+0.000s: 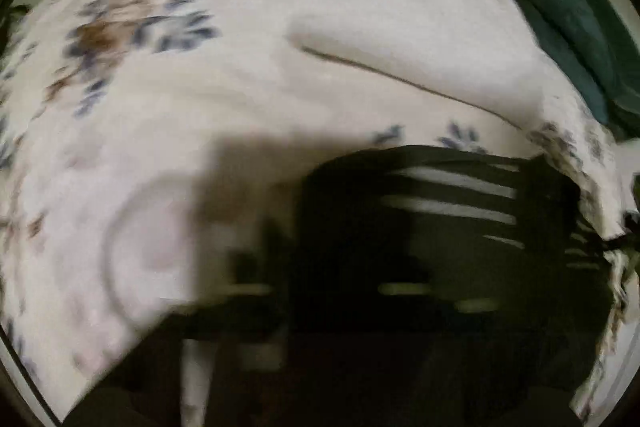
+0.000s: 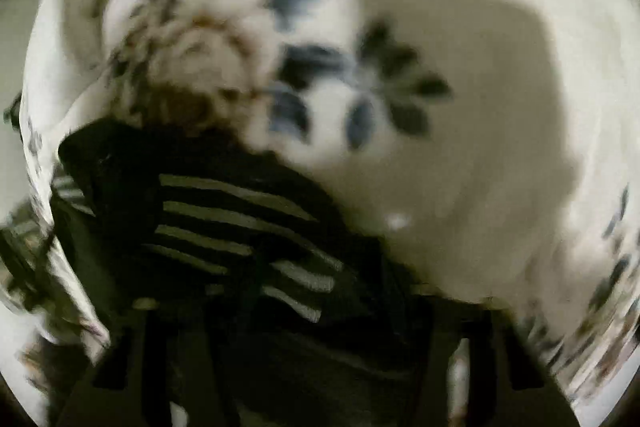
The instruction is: Fold small clothes
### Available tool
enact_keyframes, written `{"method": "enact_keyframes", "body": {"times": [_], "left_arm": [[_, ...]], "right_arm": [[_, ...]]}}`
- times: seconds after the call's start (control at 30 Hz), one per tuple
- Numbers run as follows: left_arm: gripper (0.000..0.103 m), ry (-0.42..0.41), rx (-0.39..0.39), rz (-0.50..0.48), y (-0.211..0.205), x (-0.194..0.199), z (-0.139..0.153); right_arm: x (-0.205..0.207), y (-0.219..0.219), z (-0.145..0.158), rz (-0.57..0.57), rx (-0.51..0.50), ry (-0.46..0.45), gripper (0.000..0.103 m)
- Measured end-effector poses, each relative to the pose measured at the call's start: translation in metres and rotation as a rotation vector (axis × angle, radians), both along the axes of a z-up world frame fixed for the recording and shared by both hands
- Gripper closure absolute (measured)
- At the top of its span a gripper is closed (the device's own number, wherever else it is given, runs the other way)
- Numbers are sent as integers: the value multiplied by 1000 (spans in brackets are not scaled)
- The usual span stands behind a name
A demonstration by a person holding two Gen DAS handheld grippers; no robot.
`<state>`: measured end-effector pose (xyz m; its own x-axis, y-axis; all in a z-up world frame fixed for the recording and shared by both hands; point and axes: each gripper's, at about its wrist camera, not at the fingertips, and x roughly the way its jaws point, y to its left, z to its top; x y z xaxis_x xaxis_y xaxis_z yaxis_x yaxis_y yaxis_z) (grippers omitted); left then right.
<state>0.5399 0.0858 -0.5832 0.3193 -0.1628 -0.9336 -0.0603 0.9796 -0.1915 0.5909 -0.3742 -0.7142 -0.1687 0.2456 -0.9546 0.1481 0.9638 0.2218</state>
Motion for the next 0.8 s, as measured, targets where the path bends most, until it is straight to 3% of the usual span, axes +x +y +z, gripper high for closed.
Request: {"method": "enact_keyframes", "body": {"times": [0.13,0.23,0.3,0.33,0.4,0.43,0.47,0.53,0.57,0.6,0.67,0.8], "left_arm": [[97,-39,9,0,0,6,3],[97,-15,-26,15,8,20,-8],[92,-4,-40,38,11,17,-4],[92,-4,-37,49,11,13,2],[92,-30,-20,69,12,-3,19],[92,-53,7,75,11,-13,28],[84,-73,49,84,8,-23,38],[47,-107,100,113,2,-48,59],[15,-117,117,126,-3,-58,66],[7,-127,142,144,-10,-72,74],[7,-140,167,164,-26,-99,89],[7,-95,217,139,-90,-183,106]], "right_arm": [[6,-3,20,-77,-94,-102,92],[5,-8,2,-92,-90,-37,91],[5,-13,6,-103,-46,-3,87],[3,-17,12,-118,-29,7,83],[-3,-34,39,-146,-12,7,59],[-11,-42,60,-149,10,-17,53],[-20,-48,76,-144,21,-30,44],[-41,-61,99,-139,38,-42,42],[-58,-71,111,-146,70,-46,41],[-71,-76,120,-153,85,-45,41],[-104,-91,126,-172,134,-29,41],[-167,-96,109,-162,226,18,41]]}}
